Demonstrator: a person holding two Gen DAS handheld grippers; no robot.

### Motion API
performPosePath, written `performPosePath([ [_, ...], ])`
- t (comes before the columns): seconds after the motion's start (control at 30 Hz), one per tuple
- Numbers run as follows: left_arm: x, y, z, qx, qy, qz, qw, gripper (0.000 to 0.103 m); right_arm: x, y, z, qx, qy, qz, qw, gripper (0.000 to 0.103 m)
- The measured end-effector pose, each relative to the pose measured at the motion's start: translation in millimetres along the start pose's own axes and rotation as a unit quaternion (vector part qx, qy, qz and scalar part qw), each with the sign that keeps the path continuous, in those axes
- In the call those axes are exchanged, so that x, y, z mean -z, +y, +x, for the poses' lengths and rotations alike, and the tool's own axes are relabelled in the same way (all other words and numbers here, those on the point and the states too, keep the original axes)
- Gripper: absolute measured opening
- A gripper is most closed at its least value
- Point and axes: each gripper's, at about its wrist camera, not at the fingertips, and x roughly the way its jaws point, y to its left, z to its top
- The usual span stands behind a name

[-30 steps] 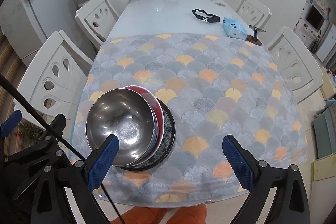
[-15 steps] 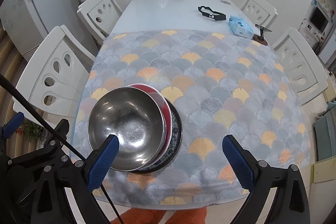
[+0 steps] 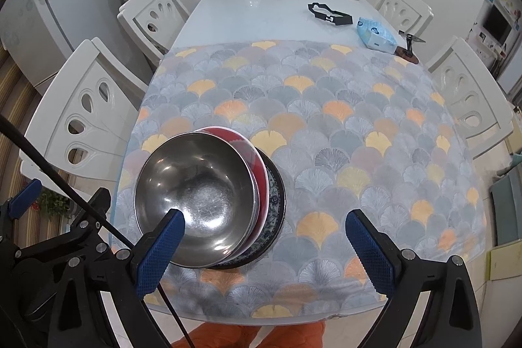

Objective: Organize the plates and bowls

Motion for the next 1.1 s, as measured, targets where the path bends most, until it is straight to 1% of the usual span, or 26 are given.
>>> performPosePath([
  [0.53,1.4,-4.0,-3.3,0.006,0.002,-0.002,1.0000,0.102,3.0,-6.4,-6.6,0.005,-0.007,-0.002,1.000,0.098],
  [1.1,3.9,-4.8,-5.2,0.004,0.005,0.005,1.0000,0.102,5.4,-9.1,-8.4,0.002,-0.004,0.001,1.000,0.098],
])
